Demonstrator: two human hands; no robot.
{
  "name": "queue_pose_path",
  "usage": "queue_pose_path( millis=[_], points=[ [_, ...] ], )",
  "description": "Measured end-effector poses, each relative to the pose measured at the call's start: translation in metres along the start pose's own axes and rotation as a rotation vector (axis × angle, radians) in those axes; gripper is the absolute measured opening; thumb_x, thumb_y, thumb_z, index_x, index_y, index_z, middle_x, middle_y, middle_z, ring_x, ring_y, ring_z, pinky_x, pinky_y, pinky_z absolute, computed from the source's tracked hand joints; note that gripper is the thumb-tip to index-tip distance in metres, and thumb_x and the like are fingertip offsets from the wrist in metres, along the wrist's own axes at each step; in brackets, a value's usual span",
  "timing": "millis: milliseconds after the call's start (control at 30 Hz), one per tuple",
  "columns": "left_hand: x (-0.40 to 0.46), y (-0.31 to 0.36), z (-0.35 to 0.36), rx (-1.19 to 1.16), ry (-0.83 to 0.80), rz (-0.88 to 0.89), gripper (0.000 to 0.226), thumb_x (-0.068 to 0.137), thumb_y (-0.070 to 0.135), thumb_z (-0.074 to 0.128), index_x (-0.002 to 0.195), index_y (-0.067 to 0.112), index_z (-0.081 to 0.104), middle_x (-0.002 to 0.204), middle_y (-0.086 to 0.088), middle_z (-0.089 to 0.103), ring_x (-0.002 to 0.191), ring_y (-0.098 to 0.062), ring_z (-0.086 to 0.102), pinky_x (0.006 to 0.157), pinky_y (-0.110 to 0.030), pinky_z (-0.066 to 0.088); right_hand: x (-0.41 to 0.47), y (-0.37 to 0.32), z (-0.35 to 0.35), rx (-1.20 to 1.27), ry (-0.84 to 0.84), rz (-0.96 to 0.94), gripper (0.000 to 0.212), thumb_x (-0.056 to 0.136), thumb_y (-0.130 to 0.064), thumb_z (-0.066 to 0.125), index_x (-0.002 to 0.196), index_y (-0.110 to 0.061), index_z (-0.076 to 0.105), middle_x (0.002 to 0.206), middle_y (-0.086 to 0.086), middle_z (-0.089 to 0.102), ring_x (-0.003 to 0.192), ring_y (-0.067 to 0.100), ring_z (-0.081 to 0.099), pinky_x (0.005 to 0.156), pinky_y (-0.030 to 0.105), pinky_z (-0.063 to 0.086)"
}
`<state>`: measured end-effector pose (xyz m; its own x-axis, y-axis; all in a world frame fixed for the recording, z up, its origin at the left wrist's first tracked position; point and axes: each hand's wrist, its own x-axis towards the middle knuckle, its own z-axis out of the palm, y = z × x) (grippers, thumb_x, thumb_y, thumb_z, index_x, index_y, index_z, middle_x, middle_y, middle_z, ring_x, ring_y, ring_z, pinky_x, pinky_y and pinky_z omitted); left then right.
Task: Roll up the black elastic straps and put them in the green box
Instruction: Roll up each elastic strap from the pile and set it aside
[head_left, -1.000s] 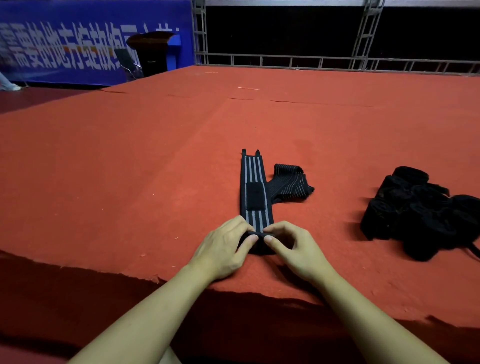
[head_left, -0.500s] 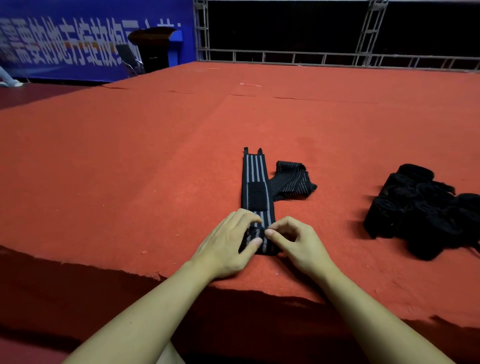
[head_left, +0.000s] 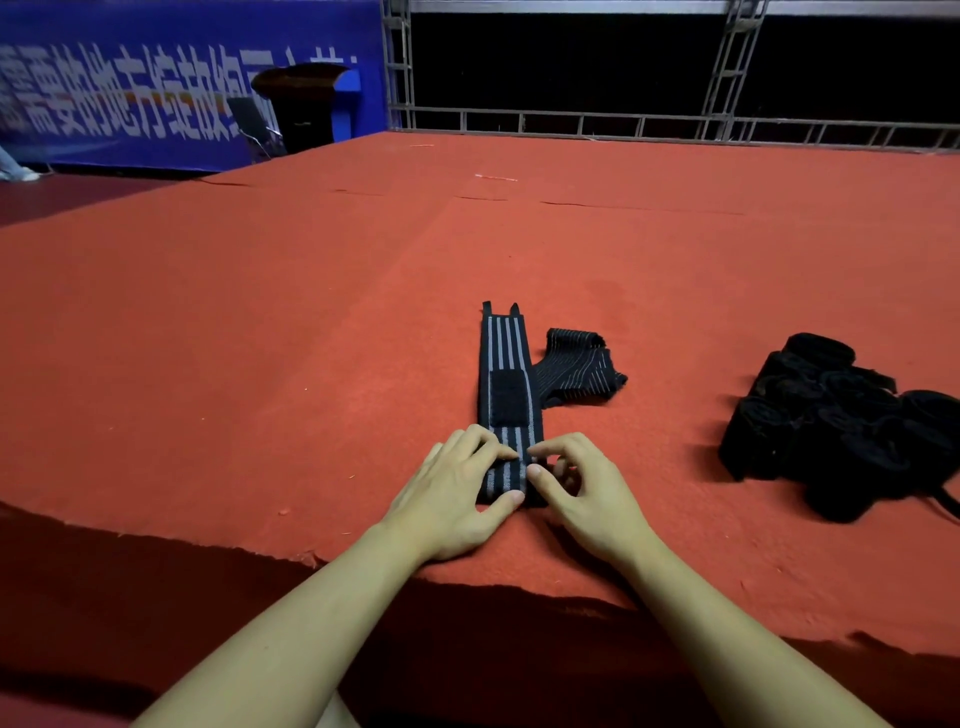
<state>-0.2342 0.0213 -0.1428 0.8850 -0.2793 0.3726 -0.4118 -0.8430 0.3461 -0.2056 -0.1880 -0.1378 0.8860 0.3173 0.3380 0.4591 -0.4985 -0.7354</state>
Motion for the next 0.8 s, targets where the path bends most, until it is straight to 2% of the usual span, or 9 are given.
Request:
queue_pose_path(
  millis=[100,233,367,500,600,700,767,800],
  points=[
    [0.002,-0.001,0.001,-0.014,-0.018,-0.021,0.047,0.095,0.061,0.045,0.132,0.035,0.053,0.120,0.020,0.043,0.114,-0.002,0.042,0.104,-0.033,0.039,-0.003,0.002,0.001,-0.080,-0.045,-0.088,0.018,0.094,-0.034,0.066,0.111,-0.031,0.067,0.108,-0.021,0.061,0.105,0.005,0.055,0.090,0.014,0.040],
    [0.004,-0.004,0.002,-0.058,-0.034,-0.064,0.048,0.098,0.064,0.037,0.132,0.035,0.056,0.120,0.020,0.046,0.115,-0.003,0.044,0.105,-0.033,0.039,-0.002,0.004,0.004,-0.158,-0.067,-0.118,0.028,0.092,-0.046,0.057,0.116,-0.034,0.064,0.112,-0.024,0.058,0.110,0.003,0.051,0.096,0.020,0.041],
    [0.004,-0.004,0.001,-0.085,-0.021,-0.075,0.051,0.099,0.063,0.032,0.128,0.031,0.060,0.115,0.020,0.049,0.110,-0.003,0.046,0.103,-0.032,0.041,-0.002,0.005,0.003,-0.132,-0.057,-0.096,0.020,0.098,-0.041,0.061,0.117,-0.035,0.064,0.109,-0.025,0.060,0.105,0.003,0.052,0.092,0.022,0.043],
    [0.003,-0.001,-0.002,-0.126,0.041,-0.078,0.042,0.100,0.061,0.036,0.114,0.031,0.061,0.102,0.020,0.056,0.097,-0.003,0.050,0.094,-0.031,0.043,-0.004,0.001,0.001,-0.062,-0.053,-0.047,0.011,0.100,-0.041,0.060,0.109,-0.039,0.065,0.104,-0.023,0.067,0.104,0.004,0.057,0.088,0.020,0.045],
    [-0.001,-0.002,-0.002,-0.163,0.059,-0.088,0.034,0.099,0.062,0.036,0.113,0.037,0.054,0.099,0.016,0.061,0.093,-0.007,0.054,0.089,-0.033,0.045,-0.006,-0.004,0.000,-0.005,-0.051,-0.037,0.017,0.099,-0.045,0.057,0.104,-0.034,0.068,0.097,-0.019,0.071,0.097,0.006,0.065,0.087,0.029,0.052],
    [-0.006,0.000,-0.005,-0.173,0.105,-0.010,0.027,0.100,0.055,0.044,0.110,0.033,0.057,0.096,0.014,0.062,0.090,-0.009,0.056,0.086,-0.034,0.047,-0.009,-0.009,-0.002,0.090,-0.074,-0.017,0.013,0.100,-0.034,0.063,0.097,-0.026,0.072,0.089,-0.013,0.075,0.084,0.008,0.071,0.078,0.030,0.056],
    [-0.005,0.000,-0.007,-0.174,0.161,0.058,0.027,0.100,0.048,0.050,0.112,0.027,0.061,0.104,0.014,0.057,0.097,-0.007,0.053,0.088,-0.029,0.046,-0.010,-0.010,-0.004,0.118,-0.090,-0.013,0.014,0.100,-0.032,0.065,0.092,-0.024,0.073,0.084,-0.011,0.074,0.078,0.008,0.071,0.073,0.026,0.053],
    [-0.003,-0.001,-0.008,-0.192,0.172,0.059,0.029,0.100,0.047,0.050,0.117,0.026,0.061,0.114,0.014,0.055,0.108,-0.007,0.051,0.093,-0.027,0.044,-0.011,-0.009,-0.004,0.096,-0.081,-0.040,0.015,0.100,-0.034,0.064,0.091,-0.025,0.072,0.085,-0.011,0.072,0.080,0.008,0.069,0.075,0.025,0.051]
  ],
)
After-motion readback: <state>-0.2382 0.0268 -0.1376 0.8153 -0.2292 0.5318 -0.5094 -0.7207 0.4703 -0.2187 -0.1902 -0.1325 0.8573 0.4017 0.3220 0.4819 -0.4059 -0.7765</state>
